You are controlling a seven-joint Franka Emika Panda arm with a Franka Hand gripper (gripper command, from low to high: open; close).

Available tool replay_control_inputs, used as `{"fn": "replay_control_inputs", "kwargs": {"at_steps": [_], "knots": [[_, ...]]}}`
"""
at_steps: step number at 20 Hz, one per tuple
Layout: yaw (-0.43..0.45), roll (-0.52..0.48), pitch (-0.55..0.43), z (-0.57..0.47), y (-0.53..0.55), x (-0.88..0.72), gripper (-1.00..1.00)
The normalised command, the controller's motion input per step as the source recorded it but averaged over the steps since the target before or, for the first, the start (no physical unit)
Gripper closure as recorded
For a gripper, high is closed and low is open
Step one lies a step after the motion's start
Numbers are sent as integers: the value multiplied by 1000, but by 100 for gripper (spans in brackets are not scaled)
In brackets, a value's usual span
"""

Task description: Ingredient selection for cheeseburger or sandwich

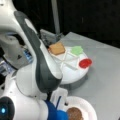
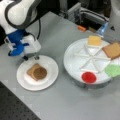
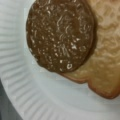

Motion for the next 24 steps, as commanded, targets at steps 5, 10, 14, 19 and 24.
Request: {"fn": "replay_control_inputs", "kwargs": {"at_steps": [5,10,14,19,24], "knots": [[-38,-325,165,286,287,-177,-100],[-133,-437,152,306,355,-342,-100],[-187,-435,60,156,516,-534,-100],[-170,-428,-23,60,573,-683,-100],[-119,-387,-78,123,538,-765,-100]]}}
